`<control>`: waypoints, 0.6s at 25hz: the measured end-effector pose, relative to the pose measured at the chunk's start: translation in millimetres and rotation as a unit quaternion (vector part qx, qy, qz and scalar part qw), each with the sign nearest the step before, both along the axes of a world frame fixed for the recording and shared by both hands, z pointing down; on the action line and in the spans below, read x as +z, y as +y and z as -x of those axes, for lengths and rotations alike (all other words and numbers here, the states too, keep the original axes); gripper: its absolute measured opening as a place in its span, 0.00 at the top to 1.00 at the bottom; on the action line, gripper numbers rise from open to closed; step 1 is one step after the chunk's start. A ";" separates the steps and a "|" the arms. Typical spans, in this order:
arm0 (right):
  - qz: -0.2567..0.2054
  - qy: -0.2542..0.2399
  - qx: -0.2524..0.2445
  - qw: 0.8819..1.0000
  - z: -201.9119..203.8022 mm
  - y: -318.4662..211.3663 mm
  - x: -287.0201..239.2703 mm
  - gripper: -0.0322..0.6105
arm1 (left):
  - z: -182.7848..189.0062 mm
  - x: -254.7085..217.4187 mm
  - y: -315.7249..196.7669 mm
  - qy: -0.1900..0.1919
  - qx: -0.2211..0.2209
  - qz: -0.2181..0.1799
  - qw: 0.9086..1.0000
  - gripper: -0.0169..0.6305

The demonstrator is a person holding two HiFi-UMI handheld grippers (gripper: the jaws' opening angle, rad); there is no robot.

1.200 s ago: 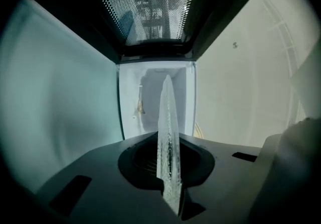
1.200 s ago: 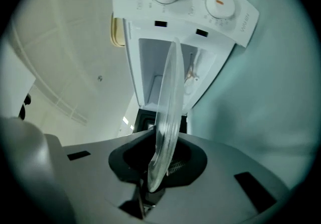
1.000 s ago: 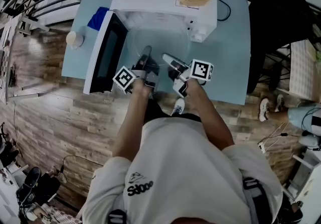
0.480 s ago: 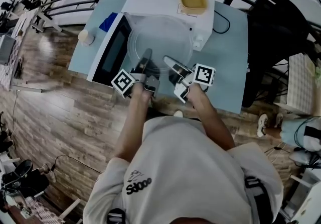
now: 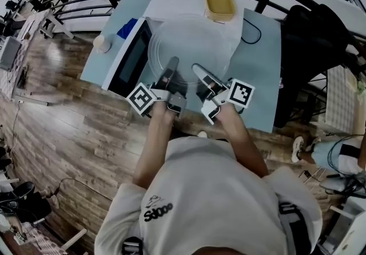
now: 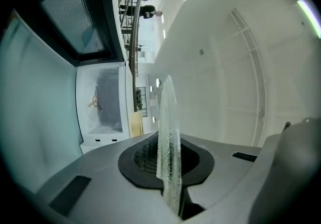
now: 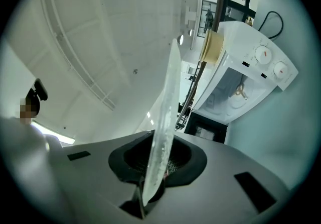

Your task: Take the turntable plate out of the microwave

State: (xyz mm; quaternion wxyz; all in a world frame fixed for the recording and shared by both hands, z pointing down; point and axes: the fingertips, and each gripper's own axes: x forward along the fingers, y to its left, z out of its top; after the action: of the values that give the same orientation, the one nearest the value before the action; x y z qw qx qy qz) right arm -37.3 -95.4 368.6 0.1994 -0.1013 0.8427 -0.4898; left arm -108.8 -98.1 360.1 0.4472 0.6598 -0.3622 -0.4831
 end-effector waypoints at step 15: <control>0.003 -0.007 -0.010 1.000 10.6 9.8 -11.9 0.90 | 10.1 -15.0 11.9 -0.013 -0.006 -0.003 1.000 0.92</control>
State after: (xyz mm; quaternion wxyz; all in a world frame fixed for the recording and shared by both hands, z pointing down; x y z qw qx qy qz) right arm -47.8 -85.6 356.8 0.2004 -0.0898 0.8406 -0.4951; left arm -119.0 -86.2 345.1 0.4378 0.6653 -0.3701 -0.4782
